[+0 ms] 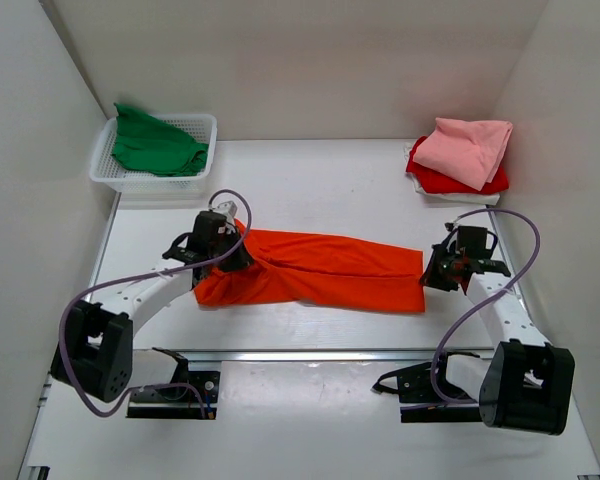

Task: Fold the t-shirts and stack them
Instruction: Fold the other side of the tshirt into a rectangle

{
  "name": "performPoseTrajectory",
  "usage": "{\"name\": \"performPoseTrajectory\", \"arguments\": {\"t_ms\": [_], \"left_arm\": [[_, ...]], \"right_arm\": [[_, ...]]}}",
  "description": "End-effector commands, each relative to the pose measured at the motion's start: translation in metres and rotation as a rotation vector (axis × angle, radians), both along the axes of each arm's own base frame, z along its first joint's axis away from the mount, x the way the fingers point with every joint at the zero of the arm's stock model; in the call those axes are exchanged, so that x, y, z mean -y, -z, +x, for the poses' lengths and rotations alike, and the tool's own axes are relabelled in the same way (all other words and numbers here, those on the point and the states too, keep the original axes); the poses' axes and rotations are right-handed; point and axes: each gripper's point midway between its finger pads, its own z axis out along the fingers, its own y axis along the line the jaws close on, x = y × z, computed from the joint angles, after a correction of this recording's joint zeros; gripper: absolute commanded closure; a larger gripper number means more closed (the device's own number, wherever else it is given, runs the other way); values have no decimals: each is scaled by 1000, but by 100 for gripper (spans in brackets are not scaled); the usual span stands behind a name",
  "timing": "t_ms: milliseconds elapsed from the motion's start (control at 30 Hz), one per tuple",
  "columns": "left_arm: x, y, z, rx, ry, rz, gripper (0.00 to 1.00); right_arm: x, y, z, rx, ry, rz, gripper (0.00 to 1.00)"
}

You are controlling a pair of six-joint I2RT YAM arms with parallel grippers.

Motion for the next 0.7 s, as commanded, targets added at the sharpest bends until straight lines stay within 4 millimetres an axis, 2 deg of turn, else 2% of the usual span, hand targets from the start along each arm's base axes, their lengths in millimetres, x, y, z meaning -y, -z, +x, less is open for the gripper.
{"name": "performPoseTrajectory", "arguments": {"t_ms": [0, 67, 100, 167, 200, 233, 300, 367, 433, 500, 533, 567, 667], "left_arm": [[0, -1, 6, 6, 12, 13, 84], [-4, 8, 9, -2, 13, 42, 83], [-7, 5, 13, 12, 9, 47, 81], [-8, 0, 27, 31, 3, 43, 71], [-8, -10, 34, 53, -3, 33, 68], [-12, -21, 44, 90, -24, 10, 67], [-16, -64, 57, 221, -79, -63, 64], [-25, -85, 58, 278, -129, -62, 65], [-17, -103, 51, 284, -87, -75, 63], [-9, -99, 31, 216, -44, -84, 63], [-12, -91, 24, 193, -46, -71, 64], [-9, -79, 10, 146, -37, -44, 64], [-17, -30, -18, 38, -61, 24, 67]], "right_arm": [[11, -10, 21, 63, 16, -32, 100], [17, -3, 23, 41, 33, -59, 100], [21, 0, 24, 28, 43, -74, 99], [34, 2, 30, 6, 87, -134, 87], [40, 6, 30, -25, 101, -151, 83], [48, 0, 34, -28, 142, -188, 82], [70, -12, 47, -45, 212, -300, 79], [77, -18, 53, -67, 220, -348, 72], [71, -31, 66, -33, 182, -351, 68], [50, -46, 83, 42, 88, -355, 64], [39, -48, 89, 66, 45, -332, 64], [17, -52, 95, 103, -31, -305, 64], [-24, -50, 104, 138, -142, -180, 64]]}}
